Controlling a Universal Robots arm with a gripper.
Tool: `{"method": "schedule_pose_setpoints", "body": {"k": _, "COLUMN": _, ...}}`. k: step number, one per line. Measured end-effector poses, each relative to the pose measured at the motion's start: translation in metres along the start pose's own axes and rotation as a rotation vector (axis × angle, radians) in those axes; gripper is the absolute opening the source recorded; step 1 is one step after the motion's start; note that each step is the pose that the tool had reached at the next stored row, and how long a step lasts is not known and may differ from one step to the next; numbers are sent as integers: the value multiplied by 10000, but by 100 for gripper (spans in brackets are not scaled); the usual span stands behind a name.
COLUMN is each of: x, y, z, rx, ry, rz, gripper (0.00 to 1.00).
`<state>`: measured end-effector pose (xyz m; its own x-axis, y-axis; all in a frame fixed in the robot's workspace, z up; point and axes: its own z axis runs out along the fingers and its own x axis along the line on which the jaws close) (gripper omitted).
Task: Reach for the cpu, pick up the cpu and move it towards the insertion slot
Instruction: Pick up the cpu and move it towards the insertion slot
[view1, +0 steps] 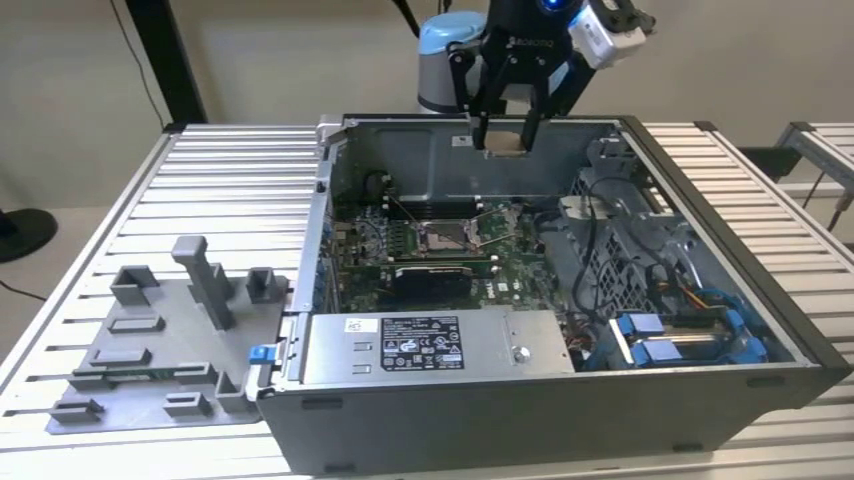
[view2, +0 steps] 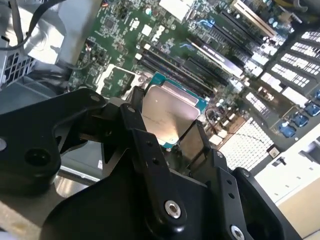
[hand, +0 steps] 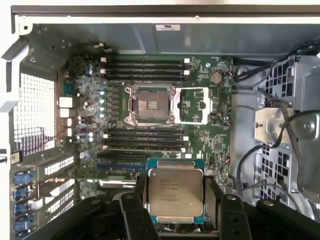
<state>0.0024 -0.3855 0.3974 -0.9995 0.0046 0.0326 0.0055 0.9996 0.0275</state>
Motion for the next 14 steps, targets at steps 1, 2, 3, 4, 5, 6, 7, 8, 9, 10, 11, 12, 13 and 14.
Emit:
{"method": "schedule_pose_setpoints", "body": {"k": 1, "x": 8, "y": 36, "z": 2, "rx": 0, "ry": 0, "rz": 0, "gripper": 0}}
{"method": "schedule_pose_setpoints", "body": {"k": 2, "x": 15, "y": 68, "z": 4, "rx": 0, "ry": 0, "rz": -1, "gripper": 0}}
{"method": "schedule_pose_setpoints", "body": {"k": 3, "x": 25, "y": 103, "z": 6, "rx": 0, "ry": -1, "rz": -1, "gripper": 0}}
{"method": "schedule_pose_setpoints", "body": {"k": 4, "x": 38, "y": 135, "z": 9, "rx": -1, "ry": -2, "rz": -1, "gripper": 0}}
{"method": "schedule_pose_setpoints", "body": {"k": 5, "x": 51, "y": 165, "z": 12, "rx": 0, "ry": -4, "rz": -1, "gripper": 0}}
{"method": "schedule_pose_setpoints", "body": {"k": 6, "x": 62, "y": 193, "z": 16, "rx": 0, "ry": -8, "rz": -1, "gripper": 0}}
{"method": "schedule_pose_setpoints", "body": {"k": 7, "x": 71, "y": 224, "z": 21, "rx": -1, "ry": -10, "rz": -2, "gripper": 0}}
{"method": "schedule_pose_setpoints", "body": {"k": 8, "x": 77, "y": 253, "z": 25, "rx": 0, "ry": -12, "rz": -1, "gripper": 0}}
{"method": "schedule_pose_setpoints", "body": {"k": 9, "x": 81, "y": 282, "z": 30, "rx": 0, "ry": -13, "rz": -1, "gripper": 0}}
{"method": "schedule_pose_setpoints", "body": {"k": 10, "x": 82, "y": 312, "z": 36, "rx": 1, "ry": -13, "rz": 1, "gripper": 0}}
{"method": "schedule_pose_setpoints", "body": {"k": 11, "x": 83, "y": 343, "z": 42, "rx": 0, "ry": -15, "rz": 0, "gripper": 0}}
{"method": "schedule_pose_setpoints", "body": {"k": 12, "x": 83, "y": 378, "z": 49, "rx": -1, "ry": -16, "rz": 0, "gripper": 0}}
{"method": "schedule_pose_setpoints", "body": {"k": 13, "x": 83, "y": 411, "z": 56, "rx": -1, "ry": -16, "rz": 0, "gripper": 0}}
{"method": "schedule_pose_setpoints", "body": {"k": 14, "x": 83, "y": 444, "z": 62, "rx": -1, "ry": -17, "rz": 0, "gripper": 0}}
